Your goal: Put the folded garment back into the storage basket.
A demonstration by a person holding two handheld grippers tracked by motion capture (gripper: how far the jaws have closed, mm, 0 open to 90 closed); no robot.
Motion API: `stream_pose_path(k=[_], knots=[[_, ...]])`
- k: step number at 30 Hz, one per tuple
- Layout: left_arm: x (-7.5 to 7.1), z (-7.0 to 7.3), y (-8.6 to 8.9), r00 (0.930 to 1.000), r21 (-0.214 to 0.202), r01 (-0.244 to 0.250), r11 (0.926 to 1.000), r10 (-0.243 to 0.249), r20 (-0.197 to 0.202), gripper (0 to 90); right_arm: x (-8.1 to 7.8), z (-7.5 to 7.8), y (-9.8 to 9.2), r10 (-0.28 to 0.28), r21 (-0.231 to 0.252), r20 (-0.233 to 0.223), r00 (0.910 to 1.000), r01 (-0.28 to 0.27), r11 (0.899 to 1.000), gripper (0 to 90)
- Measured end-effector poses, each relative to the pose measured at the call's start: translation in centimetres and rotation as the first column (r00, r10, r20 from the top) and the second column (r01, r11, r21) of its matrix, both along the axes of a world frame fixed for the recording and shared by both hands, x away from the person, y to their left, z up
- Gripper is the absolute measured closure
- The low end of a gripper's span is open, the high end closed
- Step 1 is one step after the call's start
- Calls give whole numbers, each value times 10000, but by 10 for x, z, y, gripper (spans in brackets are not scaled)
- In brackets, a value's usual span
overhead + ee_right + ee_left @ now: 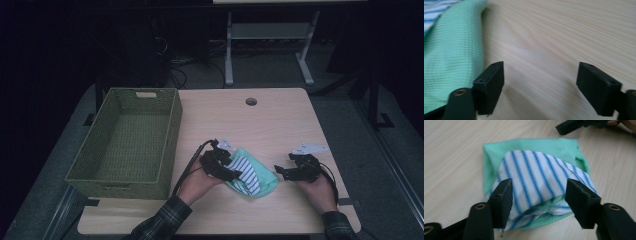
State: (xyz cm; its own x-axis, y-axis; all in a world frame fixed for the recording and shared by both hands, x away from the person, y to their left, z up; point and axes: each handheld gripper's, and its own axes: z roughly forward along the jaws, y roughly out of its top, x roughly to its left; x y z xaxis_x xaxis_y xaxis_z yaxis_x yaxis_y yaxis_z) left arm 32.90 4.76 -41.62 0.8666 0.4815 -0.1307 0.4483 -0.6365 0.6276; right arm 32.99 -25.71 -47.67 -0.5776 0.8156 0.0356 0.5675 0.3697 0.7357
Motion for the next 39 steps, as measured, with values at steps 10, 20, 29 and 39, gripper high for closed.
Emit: stream_pose_path(k=[10,20,29,39], knots=[[-11,-21,-14,9996,432,139,9990,-129,-235,271,2,-5,-1,-205,-138,-92,9997,204,9997,154],[-12,-36,-18,9972,1095,741,9912,-726,-179,233,2,-6,-2,-187,-137,-50,9998,186,9997,149],[-16,-39,-21,9949,1490,876,9849,-939,356,248,2,-6,-2,-192,-140,-57,9998,191,9997,148],[-12,-37,-17,9934,1565,739,9849,-864,748,488,2,-6,-2,-270,-114,-107,9996,269,9996,142]])
